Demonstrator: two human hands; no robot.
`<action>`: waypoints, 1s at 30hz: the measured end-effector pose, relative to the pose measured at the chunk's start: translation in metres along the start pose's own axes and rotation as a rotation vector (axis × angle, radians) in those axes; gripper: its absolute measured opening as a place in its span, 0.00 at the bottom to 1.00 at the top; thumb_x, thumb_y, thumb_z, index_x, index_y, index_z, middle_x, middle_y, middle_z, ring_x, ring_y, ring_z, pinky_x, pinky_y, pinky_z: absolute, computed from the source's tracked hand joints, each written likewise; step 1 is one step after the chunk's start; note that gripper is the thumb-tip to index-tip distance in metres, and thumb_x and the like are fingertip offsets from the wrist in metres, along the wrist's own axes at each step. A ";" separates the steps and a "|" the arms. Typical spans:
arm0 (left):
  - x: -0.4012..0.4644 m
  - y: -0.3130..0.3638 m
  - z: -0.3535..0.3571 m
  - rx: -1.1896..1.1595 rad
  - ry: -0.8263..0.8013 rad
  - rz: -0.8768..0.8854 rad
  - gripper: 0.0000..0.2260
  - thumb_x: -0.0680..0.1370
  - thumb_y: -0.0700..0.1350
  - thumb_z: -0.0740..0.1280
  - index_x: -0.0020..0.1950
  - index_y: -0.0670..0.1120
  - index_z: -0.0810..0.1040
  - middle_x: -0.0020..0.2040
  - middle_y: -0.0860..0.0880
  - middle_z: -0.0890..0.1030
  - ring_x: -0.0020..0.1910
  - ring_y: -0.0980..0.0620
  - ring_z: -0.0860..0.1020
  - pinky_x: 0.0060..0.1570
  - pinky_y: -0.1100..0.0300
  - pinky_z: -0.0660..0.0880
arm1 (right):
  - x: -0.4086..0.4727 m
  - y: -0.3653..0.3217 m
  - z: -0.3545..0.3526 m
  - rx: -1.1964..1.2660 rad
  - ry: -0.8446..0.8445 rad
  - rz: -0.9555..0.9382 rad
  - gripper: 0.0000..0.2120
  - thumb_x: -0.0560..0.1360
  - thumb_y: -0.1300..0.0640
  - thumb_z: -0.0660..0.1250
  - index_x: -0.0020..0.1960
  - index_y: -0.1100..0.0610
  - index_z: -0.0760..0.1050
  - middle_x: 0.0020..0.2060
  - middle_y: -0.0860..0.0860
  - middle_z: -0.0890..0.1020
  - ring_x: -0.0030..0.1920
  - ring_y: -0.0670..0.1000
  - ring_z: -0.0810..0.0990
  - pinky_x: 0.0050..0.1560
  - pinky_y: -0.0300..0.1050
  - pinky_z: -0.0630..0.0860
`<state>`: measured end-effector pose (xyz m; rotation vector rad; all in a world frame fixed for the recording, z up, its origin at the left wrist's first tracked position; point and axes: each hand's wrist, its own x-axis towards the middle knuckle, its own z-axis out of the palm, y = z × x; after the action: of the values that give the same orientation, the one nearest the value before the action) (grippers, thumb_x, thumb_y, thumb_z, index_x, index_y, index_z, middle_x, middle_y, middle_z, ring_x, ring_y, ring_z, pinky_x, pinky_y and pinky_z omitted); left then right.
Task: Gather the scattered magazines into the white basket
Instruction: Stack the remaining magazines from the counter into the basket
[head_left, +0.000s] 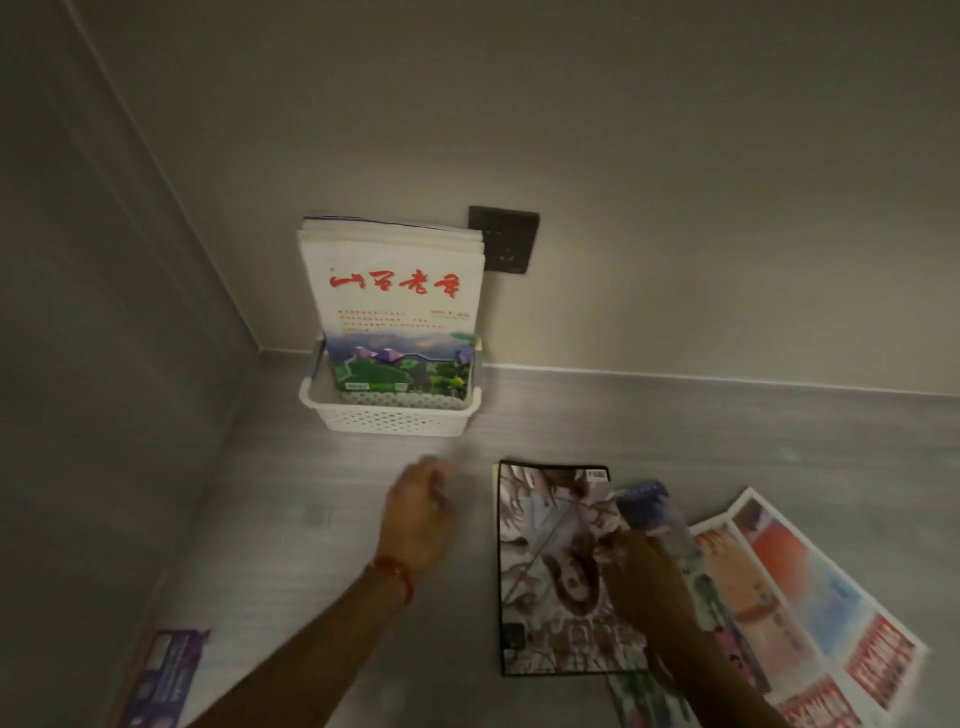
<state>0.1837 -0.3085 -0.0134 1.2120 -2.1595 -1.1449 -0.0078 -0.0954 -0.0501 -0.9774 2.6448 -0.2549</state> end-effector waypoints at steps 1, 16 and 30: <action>-0.019 0.000 0.023 0.037 -0.150 -0.052 0.12 0.73 0.35 0.66 0.55 0.44 0.78 0.52 0.44 0.81 0.51 0.43 0.79 0.52 0.54 0.75 | -0.006 0.008 0.008 -0.049 0.015 -0.042 0.18 0.80 0.53 0.53 0.50 0.62 0.80 0.47 0.61 0.83 0.46 0.62 0.84 0.44 0.51 0.79; -0.081 0.017 0.046 0.005 -0.095 -0.178 0.32 0.71 0.40 0.72 0.72 0.49 0.65 0.67 0.43 0.71 0.67 0.46 0.72 0.65 0.60 0.71 | -0.015 -0.013 -0.066 0.258 -0.213 -0.164 0.13 0.83 0.54 0.59 0.64 0.55 0.74 0.58 0.54 0.81 0.56 0.51 0.79 0.50 0.34 0.72; -0.039 0.071 -0.068 0.089 -0.170 0.193 0.11 0.77 0.51 0.63 0.58 0.53 0.78 0.52 0.50 0.84 0.51 0.48 0.82 0.50 0.51 0.80 | 0.001 -0.112 -0.181 0.094 0.467 -0.660 0.23 0.76 0.45 0.67 0.70 0.48 0.72 0.68 0.50 0.75 0.69 0.51 0.72 0.71 0.57 0.64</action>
<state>0.2146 -0.2864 0.0849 0.9452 -2.4164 -1.1149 -0.0036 -0.1698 0.1498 -1.9298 2.5486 -0.8313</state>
